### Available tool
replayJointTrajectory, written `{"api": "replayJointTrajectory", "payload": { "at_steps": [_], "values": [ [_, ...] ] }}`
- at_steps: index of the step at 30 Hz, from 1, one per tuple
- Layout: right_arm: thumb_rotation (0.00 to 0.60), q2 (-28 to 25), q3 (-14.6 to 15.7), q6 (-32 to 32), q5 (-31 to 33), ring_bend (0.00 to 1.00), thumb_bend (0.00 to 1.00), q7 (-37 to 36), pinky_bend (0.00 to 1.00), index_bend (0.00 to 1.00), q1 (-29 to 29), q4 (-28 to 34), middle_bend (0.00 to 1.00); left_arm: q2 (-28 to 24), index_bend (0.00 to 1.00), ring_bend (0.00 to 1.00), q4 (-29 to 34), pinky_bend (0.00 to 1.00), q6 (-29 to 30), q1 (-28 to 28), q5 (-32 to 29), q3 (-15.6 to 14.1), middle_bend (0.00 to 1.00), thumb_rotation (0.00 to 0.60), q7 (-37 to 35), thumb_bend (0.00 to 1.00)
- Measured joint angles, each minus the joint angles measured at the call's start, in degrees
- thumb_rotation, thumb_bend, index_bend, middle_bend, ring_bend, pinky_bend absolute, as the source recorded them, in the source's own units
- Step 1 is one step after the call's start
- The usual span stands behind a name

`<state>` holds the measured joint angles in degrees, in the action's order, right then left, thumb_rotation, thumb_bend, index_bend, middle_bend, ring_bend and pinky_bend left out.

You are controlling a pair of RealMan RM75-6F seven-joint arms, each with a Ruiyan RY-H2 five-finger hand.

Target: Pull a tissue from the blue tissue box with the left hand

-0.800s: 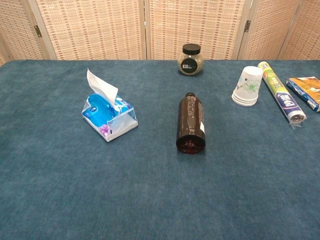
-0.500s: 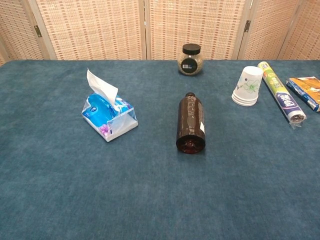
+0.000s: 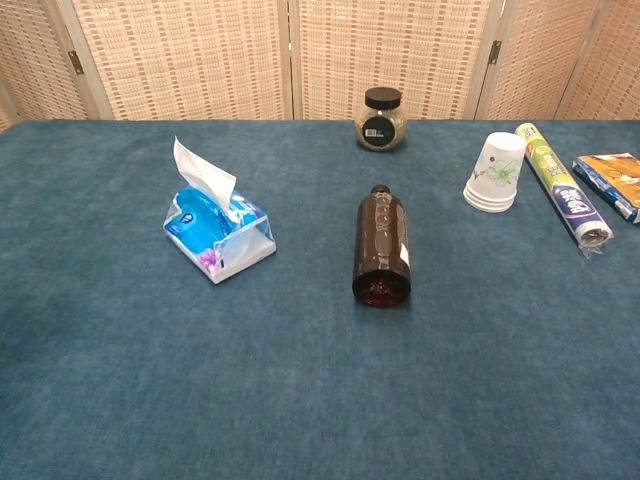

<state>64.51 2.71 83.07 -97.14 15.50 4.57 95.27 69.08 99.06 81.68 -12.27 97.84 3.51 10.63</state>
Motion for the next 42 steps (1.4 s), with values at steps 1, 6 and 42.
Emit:
{"api": "replayJointTrajectory", "payload": {
  "at_steps": [1,6,42],
  "values": [
    [0.6,0.01,-0.02,-0.06,0.07,0.0,0.03,-0.02,0.0,0.0,0.03,-0.02,0.0,-0.09,0.05,0.0,0.62,0.16,-1.71,-1.31,-0.05,0.56,0.0,0.6,1.13,0.36],
    [0.6,-0.02,-0.24,-0.4,1.04,0.0,0.03,-0.36,0.0,0.0,0.07,-0.19,0.0,0.42,0.09,0.0,2.52,0.19,-8.81,-6.64,-2.11,3.27,0.0,0.6,7.44,0.36],
    [0.6,-0.99,-0.3,-3.44,3.38,0.0,0.03,-2.53,0.0,0.0,1.39,0.31,0.0,12.97,0.22,0.01,-7.39,0.22,-28.57,-32.38,-37.09,9.91,0.0,0.6,36.65,0.39]
  ]
}}
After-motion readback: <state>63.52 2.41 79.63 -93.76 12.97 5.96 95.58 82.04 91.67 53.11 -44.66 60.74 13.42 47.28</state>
